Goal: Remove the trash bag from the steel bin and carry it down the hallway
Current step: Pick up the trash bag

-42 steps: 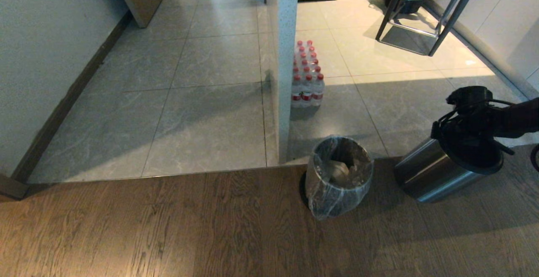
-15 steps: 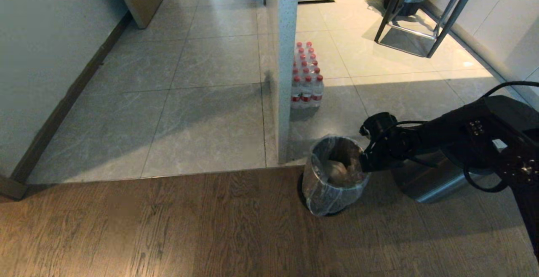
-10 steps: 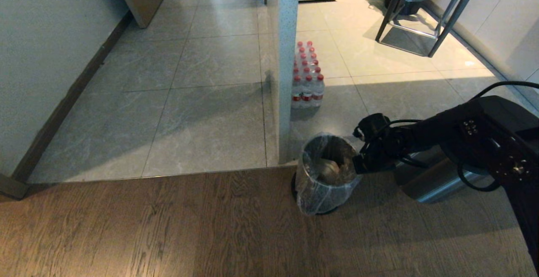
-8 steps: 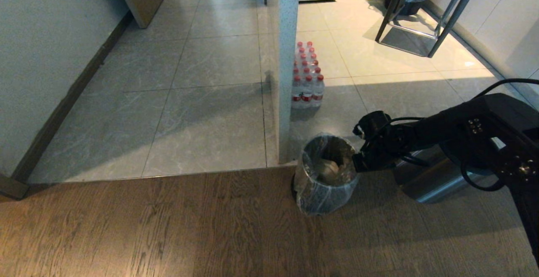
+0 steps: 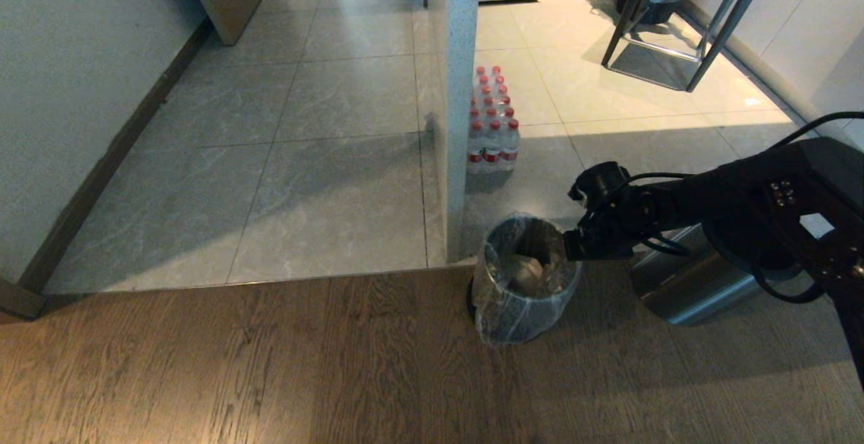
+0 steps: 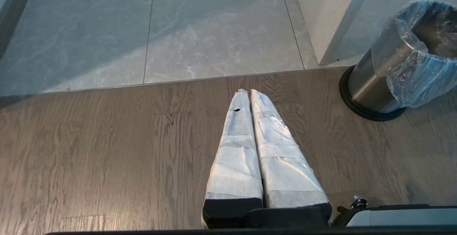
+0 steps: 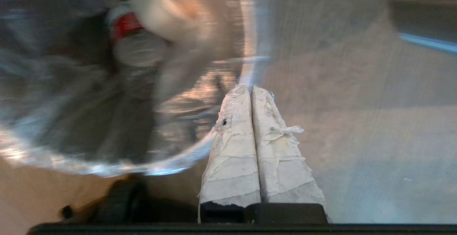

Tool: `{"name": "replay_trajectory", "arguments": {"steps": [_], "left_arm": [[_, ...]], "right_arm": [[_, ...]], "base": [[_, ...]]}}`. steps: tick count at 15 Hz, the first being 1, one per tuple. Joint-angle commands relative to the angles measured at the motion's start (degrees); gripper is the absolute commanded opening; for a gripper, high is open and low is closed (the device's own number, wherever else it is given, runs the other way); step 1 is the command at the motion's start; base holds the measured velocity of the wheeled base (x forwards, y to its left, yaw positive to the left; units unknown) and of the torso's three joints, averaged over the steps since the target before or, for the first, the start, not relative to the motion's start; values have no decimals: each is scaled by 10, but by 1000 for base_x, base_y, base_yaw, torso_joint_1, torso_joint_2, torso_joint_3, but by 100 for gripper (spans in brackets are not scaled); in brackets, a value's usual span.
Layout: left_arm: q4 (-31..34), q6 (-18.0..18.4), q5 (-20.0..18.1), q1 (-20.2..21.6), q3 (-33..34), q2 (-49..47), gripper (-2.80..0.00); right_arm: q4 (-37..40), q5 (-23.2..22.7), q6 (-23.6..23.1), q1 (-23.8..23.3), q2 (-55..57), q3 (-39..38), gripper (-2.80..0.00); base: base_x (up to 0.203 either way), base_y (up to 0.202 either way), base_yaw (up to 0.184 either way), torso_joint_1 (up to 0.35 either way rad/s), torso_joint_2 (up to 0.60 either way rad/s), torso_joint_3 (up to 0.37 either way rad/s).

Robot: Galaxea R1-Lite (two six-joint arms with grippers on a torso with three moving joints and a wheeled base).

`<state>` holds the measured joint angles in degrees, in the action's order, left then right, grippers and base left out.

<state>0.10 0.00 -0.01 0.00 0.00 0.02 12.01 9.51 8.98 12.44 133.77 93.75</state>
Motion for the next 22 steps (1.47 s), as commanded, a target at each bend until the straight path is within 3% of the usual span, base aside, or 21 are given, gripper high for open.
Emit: {"name": "replay_trajectory", "arguments": {"steps": [1,15,22], "left_arm": [[0,0,0,0,0,0,-280],[0,0,0,0,0,0,-280],[0,0,0,0,0,0,-280]], "right_arm": [[-1,1,2,8,4,4,-280],[18,-1,-14,16,30,-2,-280],[11,2,-13,20,78,34,-280]], "base": [[0,0,0,0,0,0],[0,0,0,0,0,0],[0,0,0,0,0,0]]}}
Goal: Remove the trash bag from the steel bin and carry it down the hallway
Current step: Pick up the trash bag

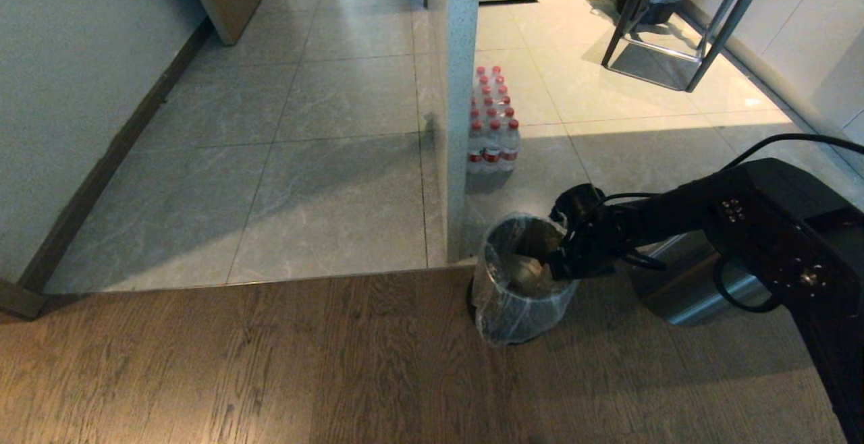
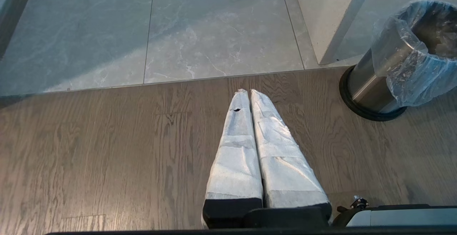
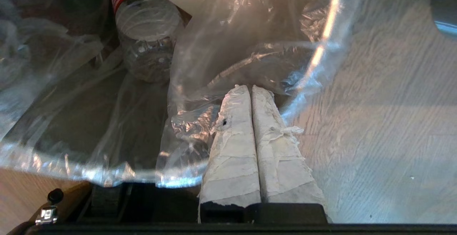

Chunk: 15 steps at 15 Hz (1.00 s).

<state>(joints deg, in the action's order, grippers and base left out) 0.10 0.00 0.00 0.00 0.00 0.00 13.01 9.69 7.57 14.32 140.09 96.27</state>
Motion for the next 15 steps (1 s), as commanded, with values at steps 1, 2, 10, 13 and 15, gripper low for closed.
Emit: {"name": "replay_trajectory", "arguments": {"steps": [1,2,10,13,15], "left_arm": [[0,0,0,0,0,0,-280],[0,0,0,0,0,0,-280],[0,0,0,0,0,0,-280],[0,0,0,0,0,0,-280],[0,0,0,0,0,0,-280]], "right_arm": [[1,0,1,1,23,18,-280],[1,0,0,2,31,28,-280],[-48,2,8,44,102,123,-280],[-103,1,8,53,114,137,-280],[-113,2,10,53,112,141,-280]], "base": [[0,0,0,0,0,0],[0,0,0,0,0,0],[0,0,0,0,0,0],[0,0,0,0,0,0],[0,0,0,0,0,0]]}}
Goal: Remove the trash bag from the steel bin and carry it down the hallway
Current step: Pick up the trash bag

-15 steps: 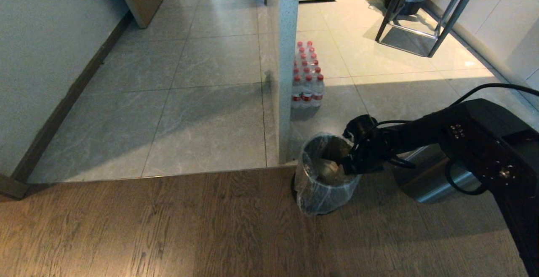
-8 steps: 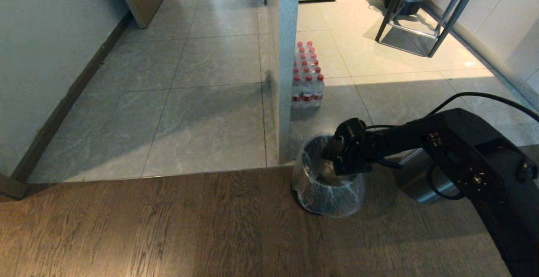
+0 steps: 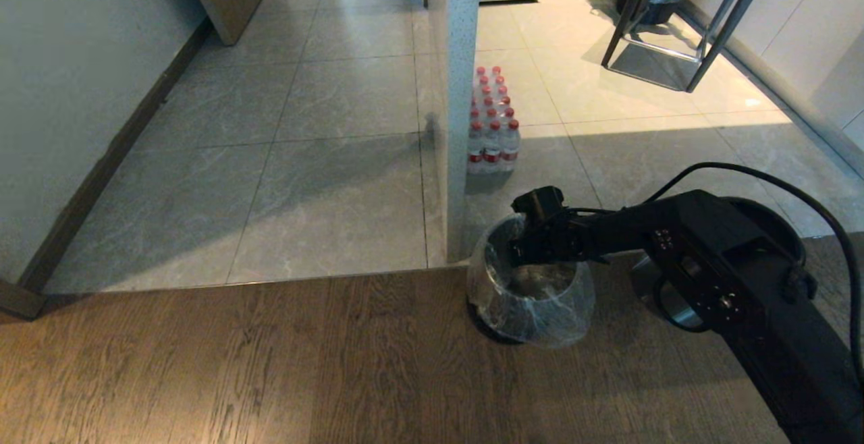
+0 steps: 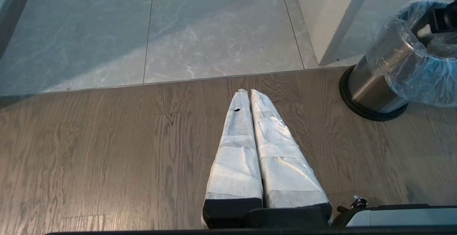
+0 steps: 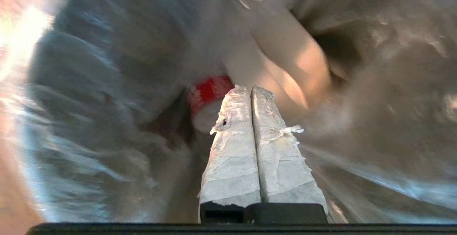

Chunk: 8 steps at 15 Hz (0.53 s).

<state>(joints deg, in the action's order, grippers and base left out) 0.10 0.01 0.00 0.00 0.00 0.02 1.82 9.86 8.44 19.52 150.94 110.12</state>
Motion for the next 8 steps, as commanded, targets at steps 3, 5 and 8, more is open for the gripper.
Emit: {"name": "replay_trajectory", "arguments": {"steps": [3,5,8], "left_arm": [[0,0,0,0,0,0,-280],[0,0,0,0,0,1,-280],[0,0,0,0,0,0,-280]], "right_arm": [[10,-2,4,0,-36,-15,-280],[26,-11,6,-3,-72,-41,-280],[50,-54,68,-2,-89,-44,-280]], "base": [[0,0,0,0,0,0],[0,0,0,0,0,0],[0,0,0,0,0,0]]}}
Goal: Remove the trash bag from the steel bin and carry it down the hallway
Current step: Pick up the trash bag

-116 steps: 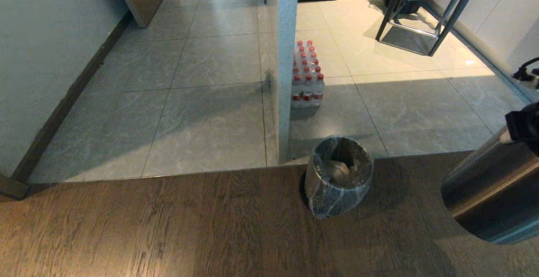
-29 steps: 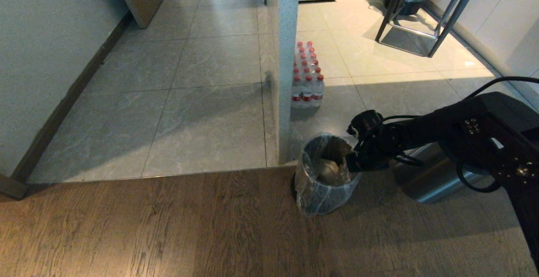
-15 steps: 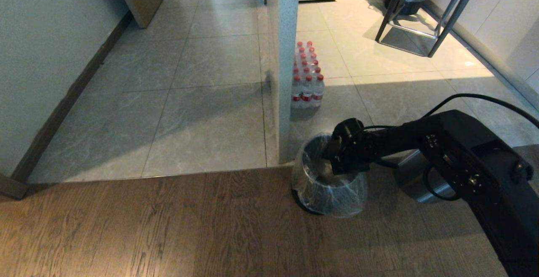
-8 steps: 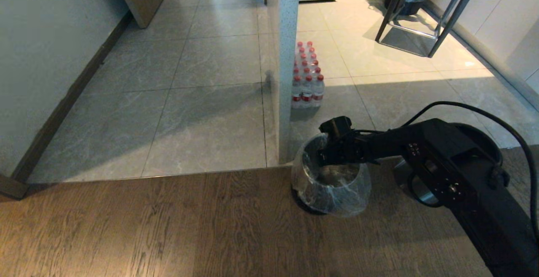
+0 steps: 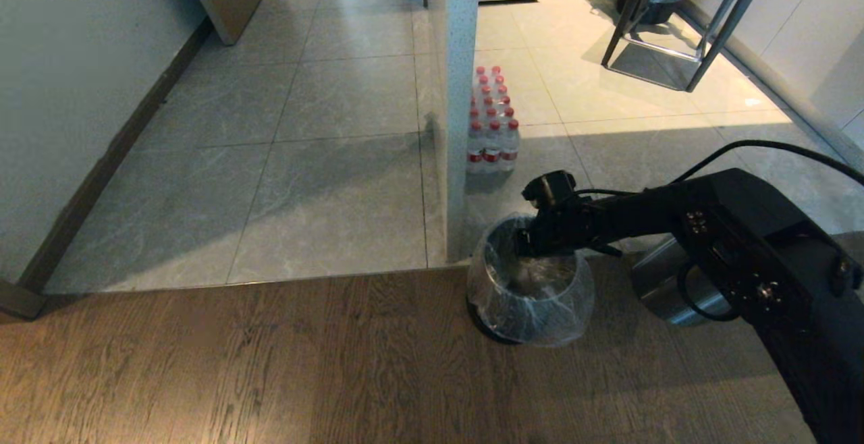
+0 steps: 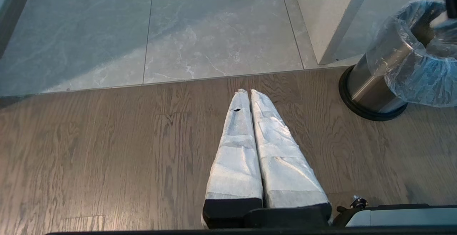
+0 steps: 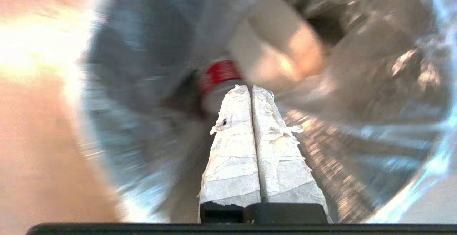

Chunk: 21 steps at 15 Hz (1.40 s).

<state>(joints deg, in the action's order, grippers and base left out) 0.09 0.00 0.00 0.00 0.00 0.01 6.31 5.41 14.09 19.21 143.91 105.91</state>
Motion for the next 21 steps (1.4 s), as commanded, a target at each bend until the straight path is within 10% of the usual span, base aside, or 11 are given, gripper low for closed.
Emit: {"name": "replay_trajectory", "arguments": {"steps": [1,21], "left_arm": [[0,0,0,0,0,1,-280],[0,0,0,0,0,0,-280]], "right_arm": [[19,-22,22,1,-24,-3,-280],[62,-168,53,29,36,47,-280]], "base": [[0,0,0,0,0,0],[0,0,0,0,0,0]]}}
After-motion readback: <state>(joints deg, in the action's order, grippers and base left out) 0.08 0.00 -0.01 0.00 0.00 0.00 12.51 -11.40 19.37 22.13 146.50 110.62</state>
